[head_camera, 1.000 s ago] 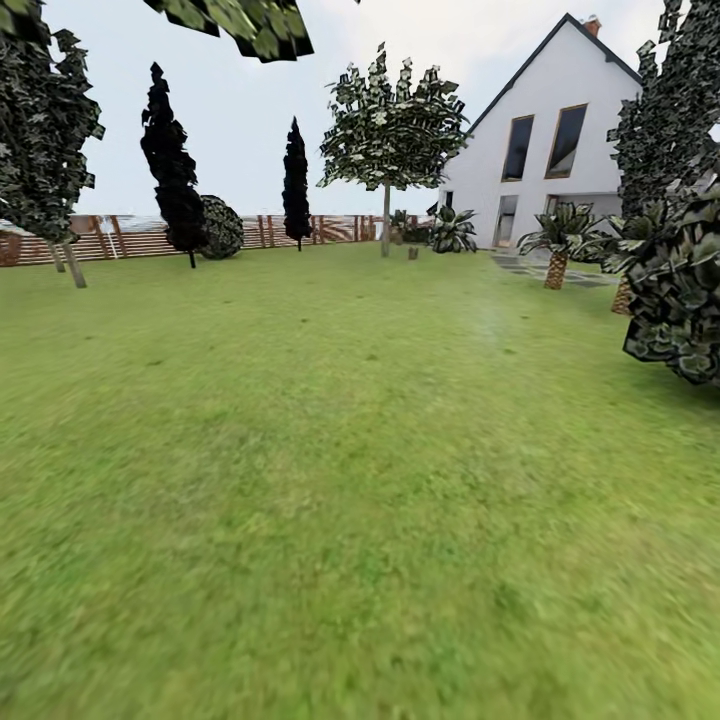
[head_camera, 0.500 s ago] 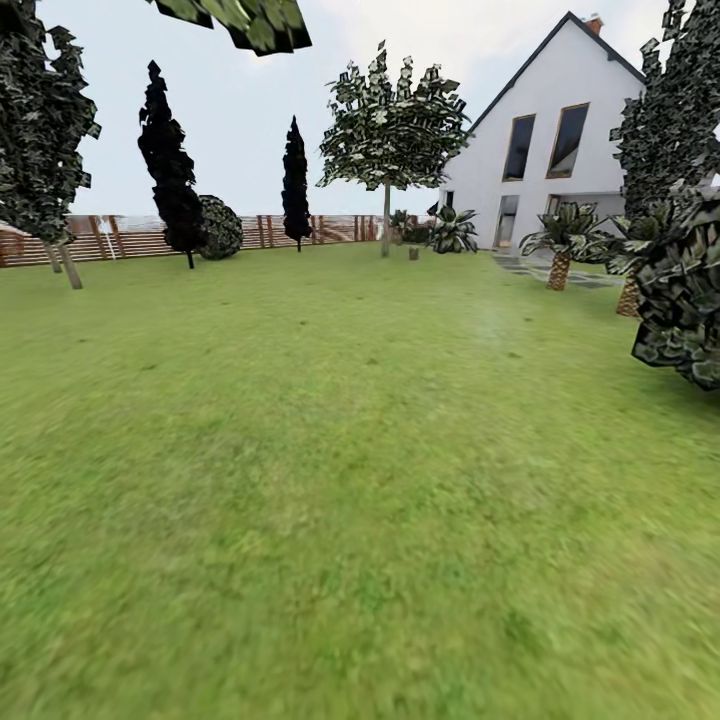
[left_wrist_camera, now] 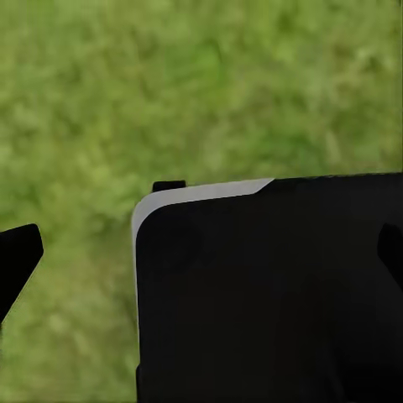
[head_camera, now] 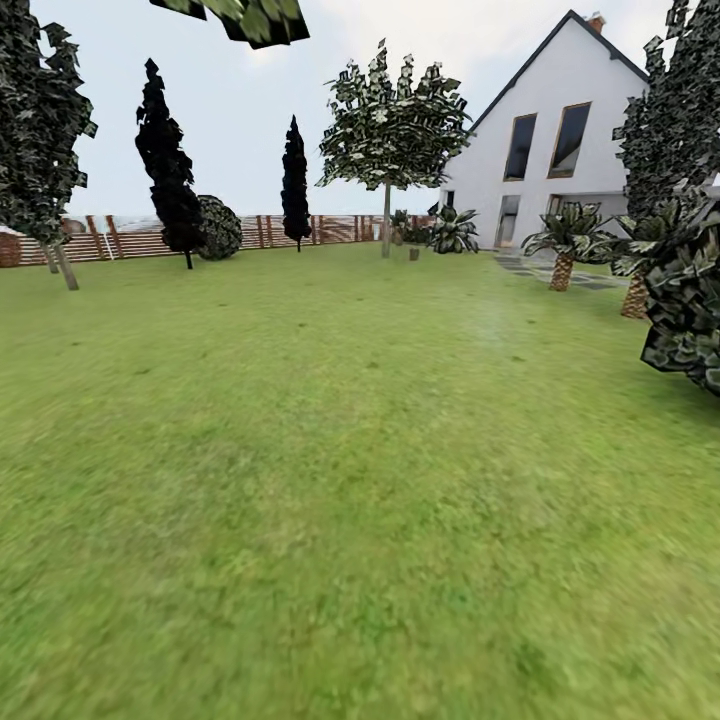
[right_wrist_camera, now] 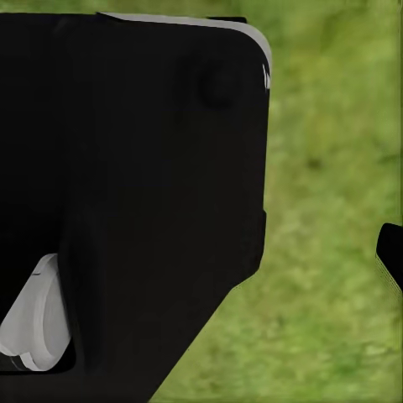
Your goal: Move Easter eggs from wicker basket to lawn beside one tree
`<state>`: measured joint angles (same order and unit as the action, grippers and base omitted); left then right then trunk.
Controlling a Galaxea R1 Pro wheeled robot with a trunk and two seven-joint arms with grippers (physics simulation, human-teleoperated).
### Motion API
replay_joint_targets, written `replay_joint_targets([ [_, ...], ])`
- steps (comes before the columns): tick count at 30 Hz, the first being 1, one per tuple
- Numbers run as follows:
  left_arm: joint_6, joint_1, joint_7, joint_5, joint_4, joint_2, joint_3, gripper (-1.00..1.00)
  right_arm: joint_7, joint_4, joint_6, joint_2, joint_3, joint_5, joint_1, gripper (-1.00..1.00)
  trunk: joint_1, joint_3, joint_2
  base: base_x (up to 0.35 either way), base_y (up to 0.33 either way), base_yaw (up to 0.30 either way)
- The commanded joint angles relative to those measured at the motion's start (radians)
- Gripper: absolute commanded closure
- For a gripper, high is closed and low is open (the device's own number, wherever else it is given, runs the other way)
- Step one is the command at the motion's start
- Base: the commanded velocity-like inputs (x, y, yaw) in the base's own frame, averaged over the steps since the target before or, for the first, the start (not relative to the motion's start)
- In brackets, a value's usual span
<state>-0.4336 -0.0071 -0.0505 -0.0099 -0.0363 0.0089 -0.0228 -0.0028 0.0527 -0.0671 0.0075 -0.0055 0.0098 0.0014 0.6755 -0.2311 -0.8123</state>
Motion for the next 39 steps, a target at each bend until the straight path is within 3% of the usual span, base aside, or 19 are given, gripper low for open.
replay_joint_targets([
  [1,-0.003,-0.001,-0.002,-0.001,0.000,0.000,-0.001,-1.00,0.000,0.001,-0.002,0.000,-0.001,0.001,0.000,-1.00,0.001,-0.001,-0.001,0.281,0.000,0.000],
  [39,-0.003,-0.001,-0.002,-0.001,0.001,0.000,-0.002,-1.00,0.000,0.001,-0.002,0.000,-0.001,0.001,0.000,-1.00,0.001,-0.001,-0.001,0.279,0.000,0.000],
])
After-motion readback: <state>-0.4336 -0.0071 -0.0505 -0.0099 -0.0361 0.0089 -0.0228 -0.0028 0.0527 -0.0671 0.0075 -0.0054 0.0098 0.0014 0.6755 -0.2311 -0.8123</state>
